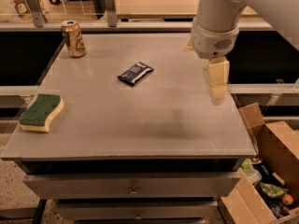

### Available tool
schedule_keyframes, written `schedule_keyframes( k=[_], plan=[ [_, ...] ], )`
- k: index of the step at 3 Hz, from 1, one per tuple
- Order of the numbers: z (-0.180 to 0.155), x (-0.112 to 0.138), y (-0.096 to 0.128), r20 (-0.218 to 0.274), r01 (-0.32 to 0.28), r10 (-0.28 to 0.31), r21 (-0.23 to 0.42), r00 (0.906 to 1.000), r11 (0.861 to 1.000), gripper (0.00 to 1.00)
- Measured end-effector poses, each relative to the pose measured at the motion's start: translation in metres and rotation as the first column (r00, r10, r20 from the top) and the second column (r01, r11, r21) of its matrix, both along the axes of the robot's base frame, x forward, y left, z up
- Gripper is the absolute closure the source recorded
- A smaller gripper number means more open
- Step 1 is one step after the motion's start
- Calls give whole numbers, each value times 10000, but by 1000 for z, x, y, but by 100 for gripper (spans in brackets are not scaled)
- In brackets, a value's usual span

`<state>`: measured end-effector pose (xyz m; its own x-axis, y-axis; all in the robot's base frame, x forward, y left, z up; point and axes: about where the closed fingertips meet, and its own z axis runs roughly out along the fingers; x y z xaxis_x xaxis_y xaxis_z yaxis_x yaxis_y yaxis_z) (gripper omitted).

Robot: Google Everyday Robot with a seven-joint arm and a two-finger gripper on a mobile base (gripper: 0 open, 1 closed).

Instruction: Pick rxbar blueberry

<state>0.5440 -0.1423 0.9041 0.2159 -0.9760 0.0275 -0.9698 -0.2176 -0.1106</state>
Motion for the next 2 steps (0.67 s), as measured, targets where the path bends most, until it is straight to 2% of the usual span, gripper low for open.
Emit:
schedule_keyframes(
  k=[1, 2],
  plan=[
    [-10, 21, 30, 206, -1318, 1314, 217, 9911, 9910, 0],
    [-18, 36, 59, 312, -2577, 2564, 476, 9661, 9651, 0]
  ],
)
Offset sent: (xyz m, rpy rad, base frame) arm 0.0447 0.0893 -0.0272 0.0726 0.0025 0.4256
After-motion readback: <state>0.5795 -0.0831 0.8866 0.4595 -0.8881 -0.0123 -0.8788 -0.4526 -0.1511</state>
